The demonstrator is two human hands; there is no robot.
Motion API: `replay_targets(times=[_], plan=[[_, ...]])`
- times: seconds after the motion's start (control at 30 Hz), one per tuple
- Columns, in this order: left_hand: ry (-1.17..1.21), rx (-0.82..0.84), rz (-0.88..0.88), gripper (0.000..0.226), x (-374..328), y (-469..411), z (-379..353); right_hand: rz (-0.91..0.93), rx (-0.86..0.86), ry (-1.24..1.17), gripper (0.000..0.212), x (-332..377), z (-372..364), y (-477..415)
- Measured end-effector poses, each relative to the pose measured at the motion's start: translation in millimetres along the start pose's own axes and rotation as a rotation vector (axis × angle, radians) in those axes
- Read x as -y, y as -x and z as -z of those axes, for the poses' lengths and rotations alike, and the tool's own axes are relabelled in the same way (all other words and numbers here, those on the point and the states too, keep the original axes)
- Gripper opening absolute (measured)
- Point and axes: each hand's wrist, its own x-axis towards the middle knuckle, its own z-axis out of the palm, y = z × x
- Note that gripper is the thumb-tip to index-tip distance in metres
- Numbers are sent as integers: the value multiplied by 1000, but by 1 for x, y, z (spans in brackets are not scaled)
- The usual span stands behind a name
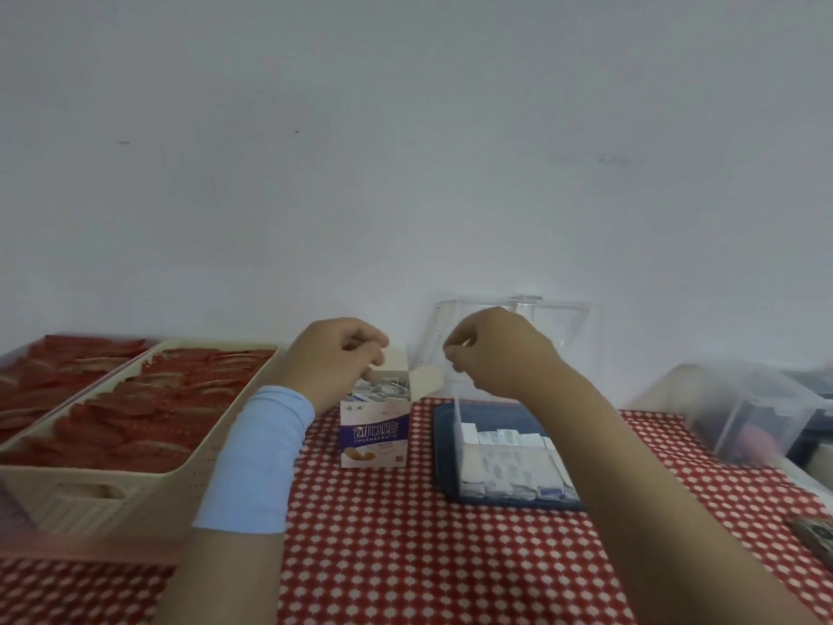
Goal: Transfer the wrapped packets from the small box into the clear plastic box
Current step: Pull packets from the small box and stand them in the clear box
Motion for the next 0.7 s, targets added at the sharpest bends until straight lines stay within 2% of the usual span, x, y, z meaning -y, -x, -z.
replay_targets(times=[0.07, 0.13, 0.27, 0.53, 0.7], plan=[[-150, -49, -2, 18, 16, -5, 2, 89, 11, -50, 13, 12, -8, 2], [-237, -30, 8, 20, 20, -5, -1, 144, 30, -59, 14, 17, -21, -2], [-413, 30, -5, 22, 22, -4, -4, 158, 69, 37, 15, 24, -45, -14], [-383, 55, -26, 26, 35, -13, -8, 183, 57, 370, 20, 30, -73, -34], [-381, 53, -38, 28, 38, -15, -9, 217, 40, 420, 13, 33, -80, -38]])
